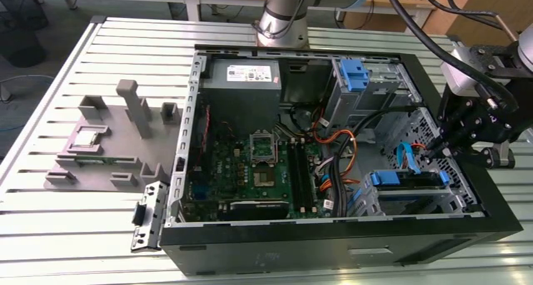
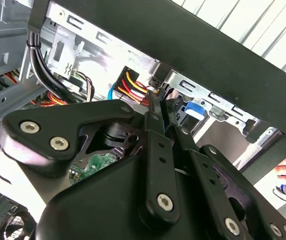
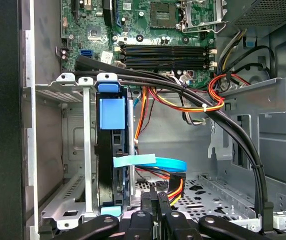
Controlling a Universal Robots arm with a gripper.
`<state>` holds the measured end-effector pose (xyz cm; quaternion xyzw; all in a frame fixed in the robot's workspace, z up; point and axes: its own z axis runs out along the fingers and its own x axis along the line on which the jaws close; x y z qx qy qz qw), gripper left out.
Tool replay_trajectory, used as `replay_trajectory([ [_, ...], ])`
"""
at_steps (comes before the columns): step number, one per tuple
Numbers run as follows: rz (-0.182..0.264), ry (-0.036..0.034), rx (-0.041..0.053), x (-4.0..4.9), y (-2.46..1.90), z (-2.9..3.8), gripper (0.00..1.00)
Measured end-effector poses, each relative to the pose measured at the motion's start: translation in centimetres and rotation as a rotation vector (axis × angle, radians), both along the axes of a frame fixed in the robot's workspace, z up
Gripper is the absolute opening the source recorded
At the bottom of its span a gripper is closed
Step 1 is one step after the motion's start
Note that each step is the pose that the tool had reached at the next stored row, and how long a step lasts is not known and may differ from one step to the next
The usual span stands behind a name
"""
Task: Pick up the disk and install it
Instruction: 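Insert the second disk wire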
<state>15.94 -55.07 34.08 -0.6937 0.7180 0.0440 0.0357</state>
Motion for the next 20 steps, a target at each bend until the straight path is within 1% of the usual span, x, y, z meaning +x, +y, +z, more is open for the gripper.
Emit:
replay_trajectory([
  [4,0.000,0.0000,-0.0013,0.00,0.01,0.00,0.16],
  [7,0.000,0.0000,-0.0155,-0.01,0.01,0.08,0.16],
  [8,0.000,-0.0001,-0.0181,-0.01,0.00,0.15,0.16],
  [11,0.000,-0.0002,-0.0185,0.00,0.01,0.43,0.16],
  [13,0.000,-0.0011,-0.0182,0.00,0.01,0.50,0.16],
  [15,0.000,-0.0057,-0.0185,-0.09,-0.13,0.52,0.16],
  [16,0.000,-0.0090,-0.0186,-0.17,-0.30,0.52,0.16],
  [18,0.000,-0.0177,-0.0186,-0.45,-0.61,0.50,0.16],
  [20,0.000,-0.0276,-0.0184,-0.80,-0.77,0.48,0.16],
])
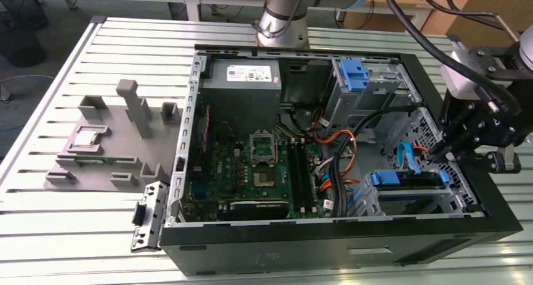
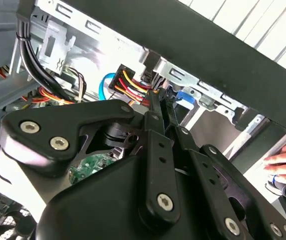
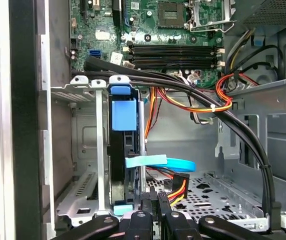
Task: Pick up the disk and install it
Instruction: 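Insert the second disk wire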
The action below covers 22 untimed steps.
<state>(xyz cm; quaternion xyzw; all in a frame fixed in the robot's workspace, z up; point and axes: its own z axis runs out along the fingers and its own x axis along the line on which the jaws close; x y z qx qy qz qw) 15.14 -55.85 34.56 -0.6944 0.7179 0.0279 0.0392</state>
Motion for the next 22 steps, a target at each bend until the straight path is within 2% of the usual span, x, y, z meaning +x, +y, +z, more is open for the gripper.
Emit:
replay_trajectory([
  [3,0.000,-0.0144,-0.0002,-0.60,-0.21,-0.02,0.16],
  [5,0.000,-0.0215,-0.0001,-0.91,-0.35,-0.05,0.16],
  [9,0.000,-0.0231,-0.0011,-1.03,-0.61,-0.20,0.16],
  [12,0.001,-0.0232,-0.0072,-1.10,-0.71,-0.33,0.16],
  [16,0.001,-0.0233,-0.0092,-1.17,-0.83,-0.35,0.16],
  [22,0.002,-0.0233,-0.0286,-1.28,-0.83,-0.52,0.16],
])
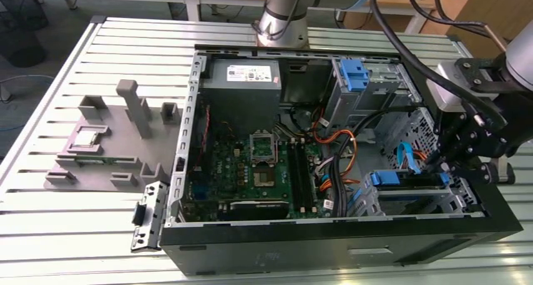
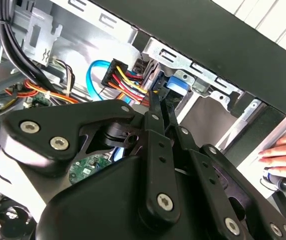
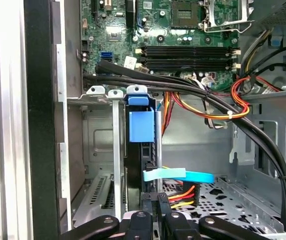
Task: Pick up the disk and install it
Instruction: 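Insert the second disk wire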
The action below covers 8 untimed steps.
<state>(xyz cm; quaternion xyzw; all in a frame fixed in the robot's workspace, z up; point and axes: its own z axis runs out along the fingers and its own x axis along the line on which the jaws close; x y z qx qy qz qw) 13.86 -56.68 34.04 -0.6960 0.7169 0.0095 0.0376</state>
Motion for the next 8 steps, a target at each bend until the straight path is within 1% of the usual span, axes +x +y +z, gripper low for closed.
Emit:
replay_trajectory([
  [1,0.001,0.0000,-0.0040,-0.01,0.00,-0.03,0.16],
  [2,0.001,0.0000,-0.0061,-0.02,0.00,-0.05,0.16],
  [8,0.002,-0.0007,-0.0073,-0.35,0.00,-0.16,0.16],
])
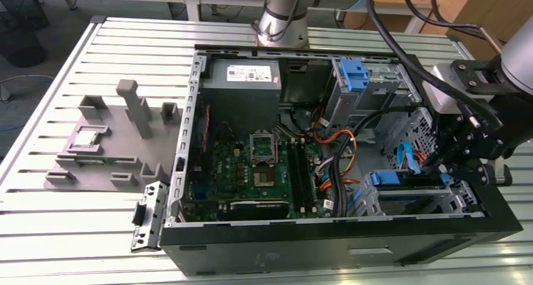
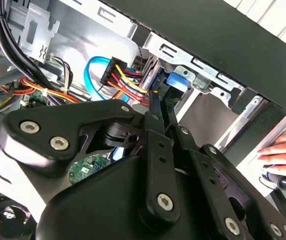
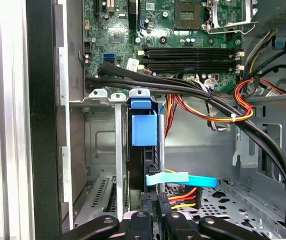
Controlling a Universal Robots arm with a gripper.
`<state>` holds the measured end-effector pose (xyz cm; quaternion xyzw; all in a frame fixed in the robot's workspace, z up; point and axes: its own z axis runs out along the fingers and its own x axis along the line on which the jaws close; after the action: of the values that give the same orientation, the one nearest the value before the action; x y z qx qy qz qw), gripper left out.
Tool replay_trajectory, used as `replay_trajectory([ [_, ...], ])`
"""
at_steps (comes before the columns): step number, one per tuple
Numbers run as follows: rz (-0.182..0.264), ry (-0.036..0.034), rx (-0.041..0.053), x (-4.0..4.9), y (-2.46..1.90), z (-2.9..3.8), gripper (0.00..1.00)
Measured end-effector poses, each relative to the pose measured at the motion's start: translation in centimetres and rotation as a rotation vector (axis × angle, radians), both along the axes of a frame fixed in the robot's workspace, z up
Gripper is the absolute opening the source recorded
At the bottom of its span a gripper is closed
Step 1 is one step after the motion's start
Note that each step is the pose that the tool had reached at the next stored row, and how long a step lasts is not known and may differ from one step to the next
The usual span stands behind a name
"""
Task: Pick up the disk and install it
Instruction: 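Insert the second disk wire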
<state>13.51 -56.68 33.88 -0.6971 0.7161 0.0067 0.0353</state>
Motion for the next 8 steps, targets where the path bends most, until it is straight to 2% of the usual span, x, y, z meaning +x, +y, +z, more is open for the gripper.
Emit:
replay_trajectory([
  [8,0.001,-0.0001,-0.0013,-0.26,0.00,-0.14,0.16],
])
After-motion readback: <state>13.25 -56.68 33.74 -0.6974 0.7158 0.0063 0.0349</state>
